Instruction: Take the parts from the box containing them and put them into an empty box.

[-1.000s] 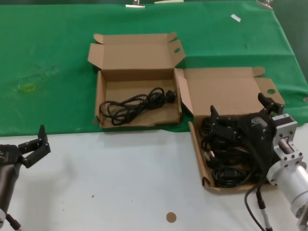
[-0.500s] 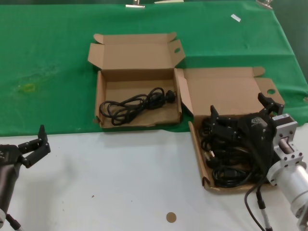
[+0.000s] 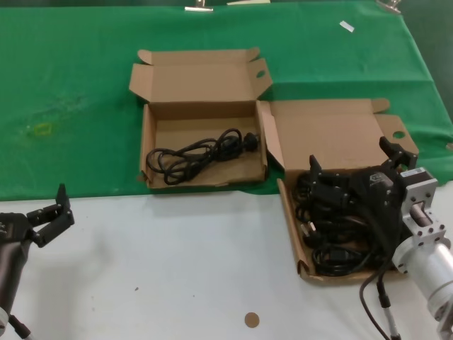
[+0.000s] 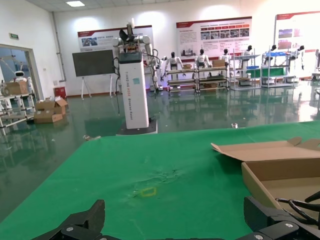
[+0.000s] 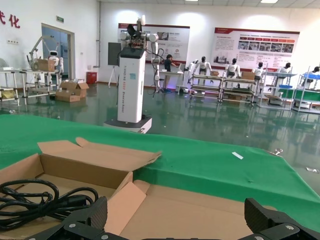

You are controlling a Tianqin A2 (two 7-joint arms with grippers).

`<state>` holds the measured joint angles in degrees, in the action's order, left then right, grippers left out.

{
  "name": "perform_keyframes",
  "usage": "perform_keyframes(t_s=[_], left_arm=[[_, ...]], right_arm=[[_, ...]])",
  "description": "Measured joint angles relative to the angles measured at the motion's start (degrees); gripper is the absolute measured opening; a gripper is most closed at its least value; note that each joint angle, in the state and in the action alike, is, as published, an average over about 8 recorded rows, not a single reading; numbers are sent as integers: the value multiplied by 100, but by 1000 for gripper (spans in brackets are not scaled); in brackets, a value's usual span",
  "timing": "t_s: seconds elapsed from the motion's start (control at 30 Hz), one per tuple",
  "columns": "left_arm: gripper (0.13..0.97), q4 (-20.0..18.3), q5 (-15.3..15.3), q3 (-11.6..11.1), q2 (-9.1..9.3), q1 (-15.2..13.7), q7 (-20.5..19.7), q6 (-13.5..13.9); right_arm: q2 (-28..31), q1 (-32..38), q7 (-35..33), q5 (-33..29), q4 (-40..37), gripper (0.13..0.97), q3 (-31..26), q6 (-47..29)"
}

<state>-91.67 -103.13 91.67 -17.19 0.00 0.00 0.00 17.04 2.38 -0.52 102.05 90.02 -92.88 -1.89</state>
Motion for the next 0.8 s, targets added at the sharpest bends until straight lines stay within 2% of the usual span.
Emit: perform_keyframes(t_s=[0.8], left_arm=[[966,0,0,0,0,0,0,0]], right_arm=[[0,0,0,0,0,966,0,0]])
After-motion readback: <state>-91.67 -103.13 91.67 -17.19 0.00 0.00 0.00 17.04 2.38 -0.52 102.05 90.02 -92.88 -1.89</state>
